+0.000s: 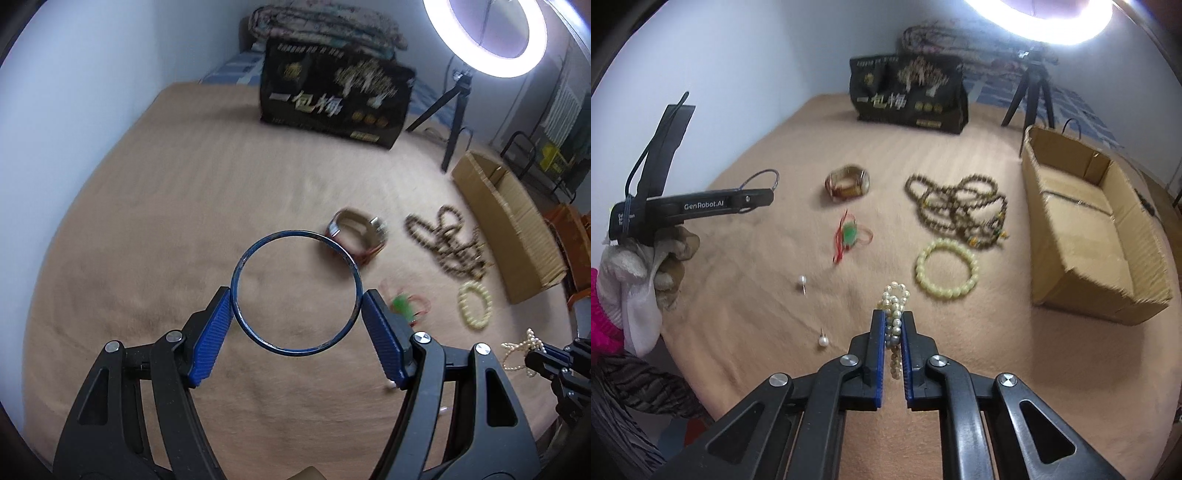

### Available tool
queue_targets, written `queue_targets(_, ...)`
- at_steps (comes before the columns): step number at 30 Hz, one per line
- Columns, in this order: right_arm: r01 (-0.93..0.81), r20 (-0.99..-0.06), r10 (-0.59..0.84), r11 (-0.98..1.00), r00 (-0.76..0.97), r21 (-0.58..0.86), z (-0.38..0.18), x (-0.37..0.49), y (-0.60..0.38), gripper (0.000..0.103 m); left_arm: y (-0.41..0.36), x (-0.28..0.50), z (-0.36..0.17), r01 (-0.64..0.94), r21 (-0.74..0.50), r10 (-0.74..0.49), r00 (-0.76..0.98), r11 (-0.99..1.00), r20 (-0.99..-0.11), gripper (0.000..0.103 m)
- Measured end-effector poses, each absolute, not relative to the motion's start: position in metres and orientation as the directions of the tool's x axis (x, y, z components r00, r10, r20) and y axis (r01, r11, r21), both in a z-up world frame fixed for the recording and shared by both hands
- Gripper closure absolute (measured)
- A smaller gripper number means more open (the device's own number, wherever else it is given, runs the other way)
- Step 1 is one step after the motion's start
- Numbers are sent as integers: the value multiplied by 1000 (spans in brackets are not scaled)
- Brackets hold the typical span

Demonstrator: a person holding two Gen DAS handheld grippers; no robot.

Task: Organize jewelry
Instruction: 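Carry the bangle with left tool while right tool carries the necklace to the box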

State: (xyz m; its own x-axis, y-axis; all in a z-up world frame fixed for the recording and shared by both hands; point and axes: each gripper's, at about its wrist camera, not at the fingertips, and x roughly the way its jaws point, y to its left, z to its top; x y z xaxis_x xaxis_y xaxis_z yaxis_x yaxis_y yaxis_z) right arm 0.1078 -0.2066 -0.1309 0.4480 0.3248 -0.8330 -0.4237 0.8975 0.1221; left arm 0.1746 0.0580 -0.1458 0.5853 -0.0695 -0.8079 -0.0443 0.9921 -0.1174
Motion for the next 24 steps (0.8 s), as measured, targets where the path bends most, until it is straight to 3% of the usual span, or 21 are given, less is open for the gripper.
queue_targets(14, -293, -744, 300, 945, 597, 147, -75, 134, -269, 97, -24, 187, -75, 104, -163, -190, 674, 981, -714, 30)
queue_targets(24, -171, -729, 242, 970, 641, 172, -62, 161, -325, 98, -84, 220, -63, 173, -197, -262, 673, 965, -691, 30)
